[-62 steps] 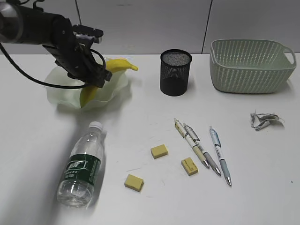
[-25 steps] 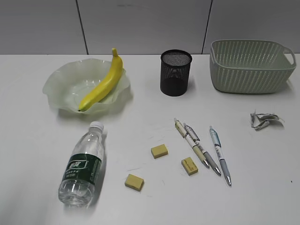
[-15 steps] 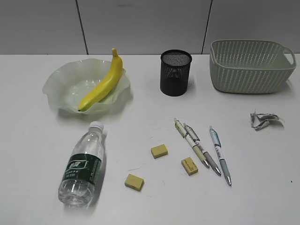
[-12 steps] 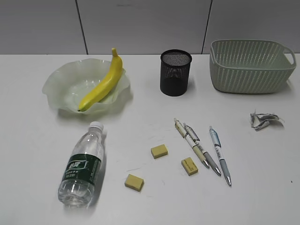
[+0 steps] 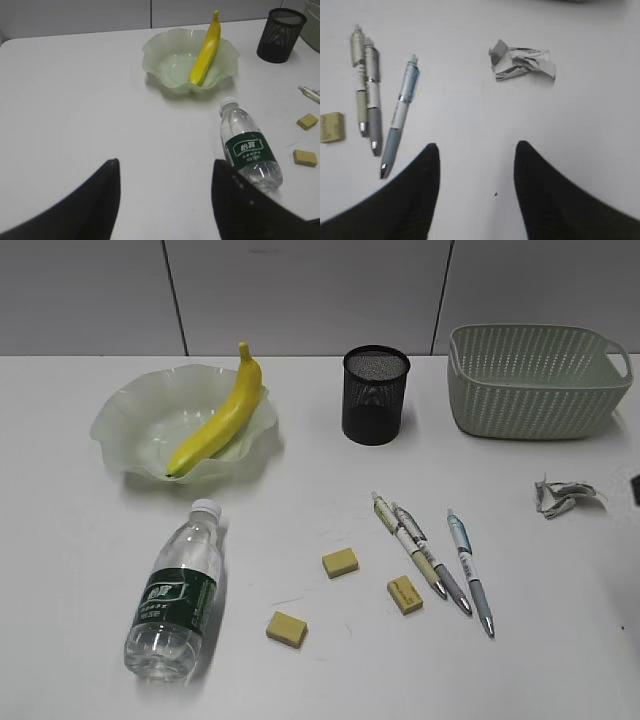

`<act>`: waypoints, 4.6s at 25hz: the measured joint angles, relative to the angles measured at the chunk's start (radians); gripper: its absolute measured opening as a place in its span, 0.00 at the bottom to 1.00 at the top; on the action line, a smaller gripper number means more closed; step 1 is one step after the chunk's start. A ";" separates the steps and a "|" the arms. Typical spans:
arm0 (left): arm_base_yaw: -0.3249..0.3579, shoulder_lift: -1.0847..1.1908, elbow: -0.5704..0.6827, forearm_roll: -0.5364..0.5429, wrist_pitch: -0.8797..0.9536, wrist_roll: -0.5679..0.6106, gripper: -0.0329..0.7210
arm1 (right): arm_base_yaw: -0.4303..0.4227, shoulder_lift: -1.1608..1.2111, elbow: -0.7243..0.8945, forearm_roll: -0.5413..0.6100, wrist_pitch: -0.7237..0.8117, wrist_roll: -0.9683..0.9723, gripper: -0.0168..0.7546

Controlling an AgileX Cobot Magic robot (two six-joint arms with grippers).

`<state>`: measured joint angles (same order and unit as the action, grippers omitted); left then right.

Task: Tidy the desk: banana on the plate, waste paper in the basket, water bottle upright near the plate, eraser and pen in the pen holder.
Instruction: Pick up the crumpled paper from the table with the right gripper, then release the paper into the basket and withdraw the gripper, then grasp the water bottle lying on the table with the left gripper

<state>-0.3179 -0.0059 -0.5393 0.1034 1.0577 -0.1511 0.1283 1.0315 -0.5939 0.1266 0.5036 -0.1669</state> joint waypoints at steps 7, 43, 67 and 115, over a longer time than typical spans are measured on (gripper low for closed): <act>0.000 0.000 0.000 -0.004 0.000 0.000 0.61 | 0.000 0.517 -0.260 -0.284 -0.041 -0.002 0.72; 0.000 0.000 0.000 -0.006 0.000 0.000 0.53 | -0.039 0.918 -0.915 -0.265 -0.048 0.070 0.60; 0.000 0.032 0.000 -0.009 -0.004 0.005 0.37 | 0.098 -0.766 0.045 -0.187 0.500 0.218 0.57; -0.163 1.951 -0.669 -0.256 -0.333 0.009 0.45 | 0.099 -0.983 0.084 -0.189 0.530 0.218 0.38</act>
<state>-0.4814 1.9451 -1.2088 -0.1523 0.7246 -0.1416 0.2274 0.0484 -0.5102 -0.0619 1.0333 0.0508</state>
